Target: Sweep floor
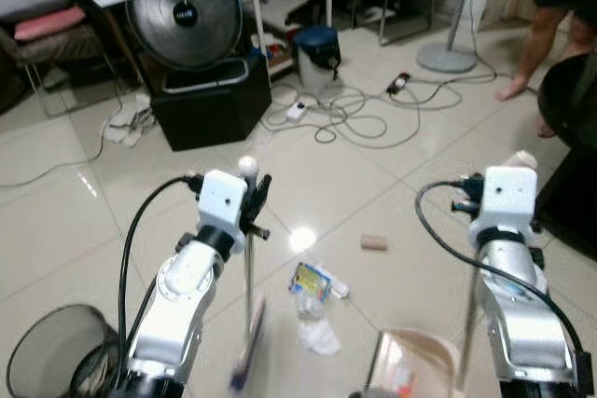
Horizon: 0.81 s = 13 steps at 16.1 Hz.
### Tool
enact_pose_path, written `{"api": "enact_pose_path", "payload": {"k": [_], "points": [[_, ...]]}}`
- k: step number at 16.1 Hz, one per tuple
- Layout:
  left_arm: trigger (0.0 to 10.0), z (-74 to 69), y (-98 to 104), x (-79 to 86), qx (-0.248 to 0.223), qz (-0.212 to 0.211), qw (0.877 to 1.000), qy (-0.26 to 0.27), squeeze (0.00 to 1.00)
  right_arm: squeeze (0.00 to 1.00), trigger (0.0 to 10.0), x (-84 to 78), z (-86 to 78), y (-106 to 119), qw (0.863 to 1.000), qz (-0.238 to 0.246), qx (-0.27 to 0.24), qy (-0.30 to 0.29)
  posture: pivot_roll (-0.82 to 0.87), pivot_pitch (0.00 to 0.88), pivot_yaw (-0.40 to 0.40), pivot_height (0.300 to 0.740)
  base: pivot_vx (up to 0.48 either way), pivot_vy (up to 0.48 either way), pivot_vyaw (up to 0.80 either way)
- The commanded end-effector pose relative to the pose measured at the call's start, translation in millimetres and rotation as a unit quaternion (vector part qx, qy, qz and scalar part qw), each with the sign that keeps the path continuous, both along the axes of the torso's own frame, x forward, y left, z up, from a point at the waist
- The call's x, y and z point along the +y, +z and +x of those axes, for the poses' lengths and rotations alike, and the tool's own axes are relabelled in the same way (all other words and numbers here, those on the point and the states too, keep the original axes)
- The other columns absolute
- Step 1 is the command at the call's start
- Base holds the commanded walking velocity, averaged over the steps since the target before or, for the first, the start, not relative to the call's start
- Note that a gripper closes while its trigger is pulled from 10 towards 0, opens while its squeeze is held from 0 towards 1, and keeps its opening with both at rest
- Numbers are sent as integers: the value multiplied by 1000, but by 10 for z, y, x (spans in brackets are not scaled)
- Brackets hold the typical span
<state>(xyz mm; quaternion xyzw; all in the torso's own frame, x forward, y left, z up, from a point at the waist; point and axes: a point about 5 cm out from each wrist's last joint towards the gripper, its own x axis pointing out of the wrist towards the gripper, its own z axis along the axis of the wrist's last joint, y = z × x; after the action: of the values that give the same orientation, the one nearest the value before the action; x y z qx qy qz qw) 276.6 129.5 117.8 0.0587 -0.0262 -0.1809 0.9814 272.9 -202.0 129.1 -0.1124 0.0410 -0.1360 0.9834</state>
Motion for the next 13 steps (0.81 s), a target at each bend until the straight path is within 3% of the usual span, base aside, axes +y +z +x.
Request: {"api": "enact_pose_path", "payload": {"k": [1, 5, 7, 10, 13], "points": [[10000, 9, 56, 16, -16, 8, 1000, 2, 0, 0, 10000, 38, 23, 94, 1000, -10, -24, 10, -79, 32, 81, 740, 322, 0, 0], [10000, 10, 55, 1, -17, 8, 1000, -1, 0, 0, 10000, 36, 27, 86, 999, -25, -23, 16, -75, 34, 82, 740, 326, 0, 0], [10000, 7, 53, -1, -16, 8, 1000, -1, 0, 0, 10000, 36, 24, 69, 999, -27, -21, 18, -76, 34, 82, 740, 334, 0, 800], [10000, 2, 49, -2, -14, 9, 1000, -3, 0, 0, 10000, 53, 16, 51, 999, -13, -24, 19, -76, 36, 82, 740, 331, 0, 0], [10000, -21, 20, -16, -8, 4, 1000, -10, 0, 0, 10000, 52, 0, 17, 999, -16, -17, 21, -77, 37, 82, 740, 0, 0, 0]]}}
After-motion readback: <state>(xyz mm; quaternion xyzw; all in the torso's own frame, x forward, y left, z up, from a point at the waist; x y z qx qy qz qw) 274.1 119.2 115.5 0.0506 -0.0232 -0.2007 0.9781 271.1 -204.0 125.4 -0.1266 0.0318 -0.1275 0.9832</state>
